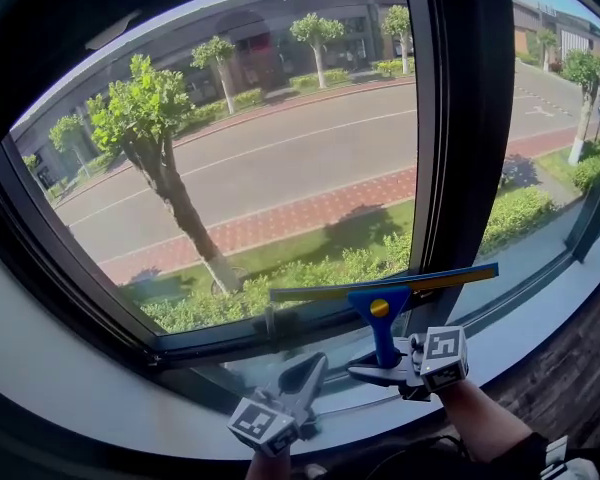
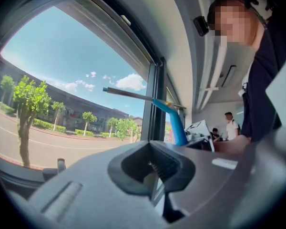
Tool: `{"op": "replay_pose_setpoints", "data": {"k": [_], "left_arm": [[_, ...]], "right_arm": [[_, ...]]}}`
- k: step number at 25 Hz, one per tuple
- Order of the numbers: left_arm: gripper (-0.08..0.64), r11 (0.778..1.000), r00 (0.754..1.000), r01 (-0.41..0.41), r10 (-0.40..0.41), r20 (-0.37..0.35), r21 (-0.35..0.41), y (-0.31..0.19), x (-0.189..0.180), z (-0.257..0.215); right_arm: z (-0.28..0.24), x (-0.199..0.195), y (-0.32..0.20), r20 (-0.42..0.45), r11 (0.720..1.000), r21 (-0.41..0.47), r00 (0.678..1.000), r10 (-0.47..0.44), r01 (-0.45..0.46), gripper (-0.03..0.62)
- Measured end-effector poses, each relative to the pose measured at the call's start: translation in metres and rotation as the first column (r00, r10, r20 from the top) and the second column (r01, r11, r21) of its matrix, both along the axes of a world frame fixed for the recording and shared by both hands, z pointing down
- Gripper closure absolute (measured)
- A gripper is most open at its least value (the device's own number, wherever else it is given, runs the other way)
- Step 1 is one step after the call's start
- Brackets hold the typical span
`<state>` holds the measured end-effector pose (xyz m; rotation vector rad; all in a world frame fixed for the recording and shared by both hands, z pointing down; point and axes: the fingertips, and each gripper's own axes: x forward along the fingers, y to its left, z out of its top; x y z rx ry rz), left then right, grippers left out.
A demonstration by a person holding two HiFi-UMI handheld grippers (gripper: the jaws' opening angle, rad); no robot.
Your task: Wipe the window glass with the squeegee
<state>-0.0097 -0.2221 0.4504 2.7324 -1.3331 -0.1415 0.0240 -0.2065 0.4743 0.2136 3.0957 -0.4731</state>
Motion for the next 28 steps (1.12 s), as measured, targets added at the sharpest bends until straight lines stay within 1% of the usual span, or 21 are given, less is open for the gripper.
{"op": "replay_pose_setpoints", "data": {"k": [4,8,12,15,19,23,28], "left_arm": [[0.558,1.0,1.0,-0.004,0.004,0.004,0.002,-0.001,0.0,0.002],[0.558,1.0,1.0,-0.006,0.006,0.005,0.003,-0.001,-0.001,0.002],[0.558,1.0,1.0,-0.003,0.003,0.02,0.006,-0.007,-0.004,-0.002],[0.558,1.0,0.999,-0.005,0.004,0.041,0.017,-0.013,-0.006,-0.011],[0.558,0.998,0.996,-0.026,0.021,0.092,0.06,-0.024,-0.005,-0.032],[0.558,0.995,0.994,-0.052,0.044,0.102,0.08,-0.042,-0.005,-0.063],[0.558,0.988,0.991,-0.085,0.071,0.11,0.126,-0.071,-0.004,-0.116]], "right_arm": [[-0.008,-0.004,0.0,0.025,0.999,0.0,0.999,-0.039,0.039,0.588],[-0.029,-0.01,0.002,0.07,0.994,0.009,0.992,-0.108,0.107,0.588],[-0.043,-0.014,-0.018,0.088,0.991,0.027,0.987,-0.133,0.131,0.588],[-0.064,-0.019,-0.03,0.115,0.988,0.044,0.981,-0.155,0.151,0.588],[-0.093,-0.027,-0.049,0.128,0.982,0.099,0.977,-0.172,0.16,0.588],[-0.127,-0.039,-0.064,0.121,0.973,0.145,0.973,-0.195,0.177,0.588],[-0.19,-0.052,-0.08,0.144,0.958,0.184,0.958,-0.247,0.22,0.588]]}}
